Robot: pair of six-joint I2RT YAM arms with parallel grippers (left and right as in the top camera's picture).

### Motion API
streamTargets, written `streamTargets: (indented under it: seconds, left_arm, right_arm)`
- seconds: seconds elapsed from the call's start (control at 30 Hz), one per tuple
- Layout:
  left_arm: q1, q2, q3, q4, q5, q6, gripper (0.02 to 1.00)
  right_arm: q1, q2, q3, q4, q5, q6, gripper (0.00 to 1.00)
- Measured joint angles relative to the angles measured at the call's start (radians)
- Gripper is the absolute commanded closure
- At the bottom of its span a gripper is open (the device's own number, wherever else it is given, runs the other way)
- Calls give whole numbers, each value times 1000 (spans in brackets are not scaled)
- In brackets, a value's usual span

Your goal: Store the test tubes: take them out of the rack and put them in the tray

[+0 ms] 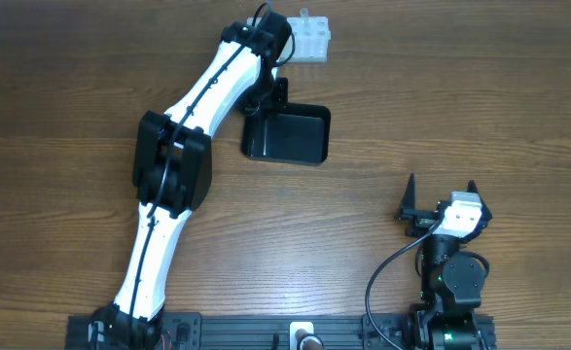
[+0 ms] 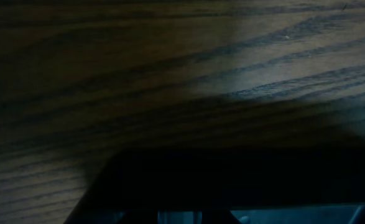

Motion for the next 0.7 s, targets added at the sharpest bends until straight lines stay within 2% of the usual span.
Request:
streamTargets:
  seconds: [0.13, 0.27, 0.33, 0.5, 0.57, 0.67, 0.7]
  left_arm:
    - [0, 0, 0, 0, -1, 5, 752]
    - [0, 0, 0, 0, 0, 4, 746]
    - [0, 0, 0, 0, 0, 4, 704]
    - [-5, 0, 0, -7, 4, 6, 671]
    - [-9, -3, 0, -8, 4, 8, 599]
    - [-18, -22, 0, -8, 5, 14, 360]
    - [-20, -39, 0, -8, 4, 18, 318]
  right_arm:
    - [0, 0, 0, 0, 0, 0, 9]
    - [0, 0, 0, 0, 0, 0, 7]
    - [0, 0, 0, 0, 0, 0, 9]
    - [0, 0, 0, 0, 0, 1, 7]
    - [0, 0, 0, 0, 0, 0, 9]
    - [0, 0, 0, 0, 0, 1, 7]
    - [0, 0, 0, 0, 0, 0, 9]
